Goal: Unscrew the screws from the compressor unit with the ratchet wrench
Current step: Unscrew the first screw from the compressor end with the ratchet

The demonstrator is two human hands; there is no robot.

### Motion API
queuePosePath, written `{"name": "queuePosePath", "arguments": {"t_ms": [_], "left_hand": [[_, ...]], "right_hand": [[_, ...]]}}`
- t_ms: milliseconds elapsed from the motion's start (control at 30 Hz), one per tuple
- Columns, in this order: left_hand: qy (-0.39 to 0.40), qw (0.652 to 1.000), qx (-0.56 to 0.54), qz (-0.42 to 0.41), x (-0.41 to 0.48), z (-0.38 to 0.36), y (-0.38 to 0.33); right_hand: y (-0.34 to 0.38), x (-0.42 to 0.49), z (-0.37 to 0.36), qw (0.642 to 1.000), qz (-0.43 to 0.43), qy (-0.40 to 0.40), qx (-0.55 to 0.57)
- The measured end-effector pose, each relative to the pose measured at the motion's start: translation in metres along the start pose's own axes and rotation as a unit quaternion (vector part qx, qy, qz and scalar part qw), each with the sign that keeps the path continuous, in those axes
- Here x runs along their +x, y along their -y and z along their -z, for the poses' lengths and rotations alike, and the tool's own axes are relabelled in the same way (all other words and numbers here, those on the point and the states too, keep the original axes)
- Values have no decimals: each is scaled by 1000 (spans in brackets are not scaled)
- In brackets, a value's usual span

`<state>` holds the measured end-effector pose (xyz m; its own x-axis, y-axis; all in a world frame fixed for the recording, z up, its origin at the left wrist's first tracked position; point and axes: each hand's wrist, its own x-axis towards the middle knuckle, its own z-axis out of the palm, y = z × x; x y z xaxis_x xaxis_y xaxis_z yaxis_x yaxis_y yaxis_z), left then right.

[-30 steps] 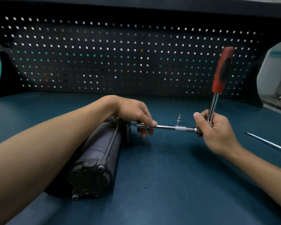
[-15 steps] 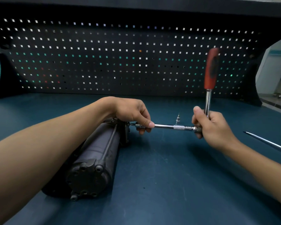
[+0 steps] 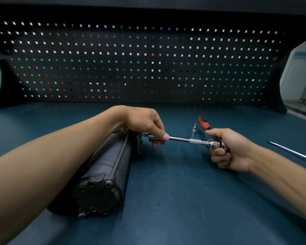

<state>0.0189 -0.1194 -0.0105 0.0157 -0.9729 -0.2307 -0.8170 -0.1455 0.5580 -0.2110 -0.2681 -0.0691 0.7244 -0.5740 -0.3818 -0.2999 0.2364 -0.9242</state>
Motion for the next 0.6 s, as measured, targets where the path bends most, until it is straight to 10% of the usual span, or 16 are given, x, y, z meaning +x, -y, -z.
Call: {"name": "queuePosePath", "arguments": {"t_ms": [267, 600], "left_hand": [[40, 999, 13, 5, 0, 1, -5], [57, 998, -13, -8, -1, 2, -3]], "right_hand": [[-12, 9, -3, 932, 295, -169, -123], [-17, 8, 0, 832, 488, -178, -197]]}}
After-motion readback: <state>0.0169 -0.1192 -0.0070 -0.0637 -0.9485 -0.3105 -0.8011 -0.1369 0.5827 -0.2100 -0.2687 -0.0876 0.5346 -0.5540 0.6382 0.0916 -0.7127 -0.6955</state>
